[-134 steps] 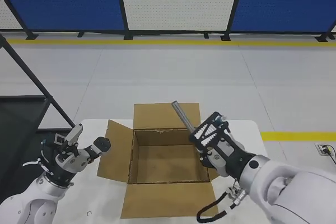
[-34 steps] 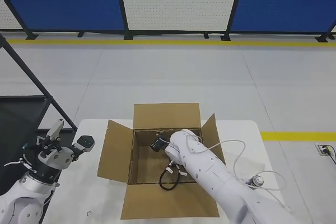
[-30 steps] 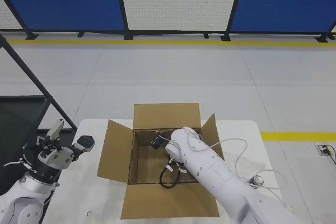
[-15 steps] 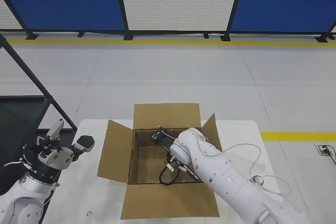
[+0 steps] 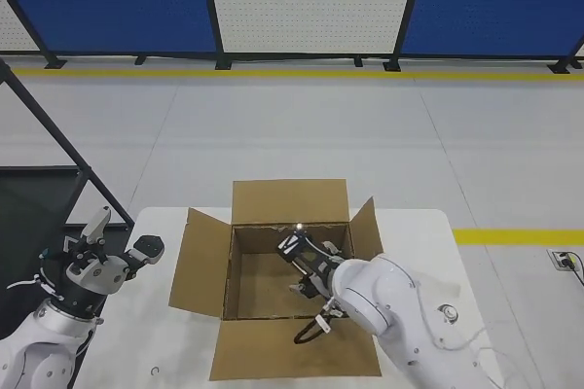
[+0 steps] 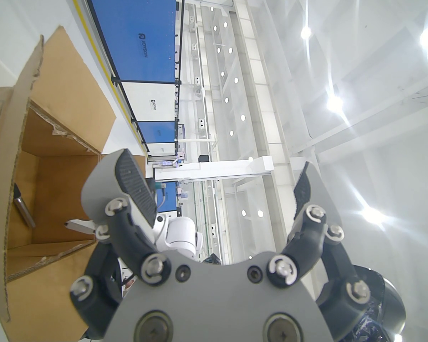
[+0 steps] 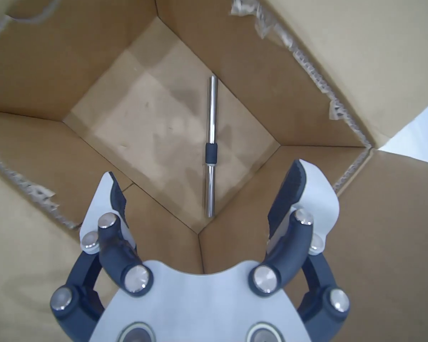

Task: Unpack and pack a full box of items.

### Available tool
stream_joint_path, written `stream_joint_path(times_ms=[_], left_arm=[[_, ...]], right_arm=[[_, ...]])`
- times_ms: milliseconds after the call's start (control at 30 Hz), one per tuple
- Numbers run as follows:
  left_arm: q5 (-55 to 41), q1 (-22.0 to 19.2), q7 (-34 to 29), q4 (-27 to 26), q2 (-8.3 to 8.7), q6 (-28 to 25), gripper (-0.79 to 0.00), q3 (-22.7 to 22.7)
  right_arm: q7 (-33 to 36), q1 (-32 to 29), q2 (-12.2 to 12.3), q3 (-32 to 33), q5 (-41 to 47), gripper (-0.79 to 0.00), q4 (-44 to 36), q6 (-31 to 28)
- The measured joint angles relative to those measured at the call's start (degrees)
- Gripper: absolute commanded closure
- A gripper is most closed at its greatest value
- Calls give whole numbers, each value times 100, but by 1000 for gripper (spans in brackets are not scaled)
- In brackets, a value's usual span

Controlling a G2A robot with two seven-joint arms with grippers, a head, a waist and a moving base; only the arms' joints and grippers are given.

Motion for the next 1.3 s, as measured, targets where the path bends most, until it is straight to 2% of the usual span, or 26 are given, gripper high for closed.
stream_joint_path(times_ms=[133,233,1300], left_arm=[[0,0,0,0,0,0,-785,0],[0,0,0,0,0,0,-785,0],[0,0,0,0,0,0,-785,0]], right_arm=[[-338,-304,65,394,263,-785,-520,-126],[-291,-389,89,519,353,-785,-629,-188],[-288,-382,87,511,347,-785,-620,-185]])
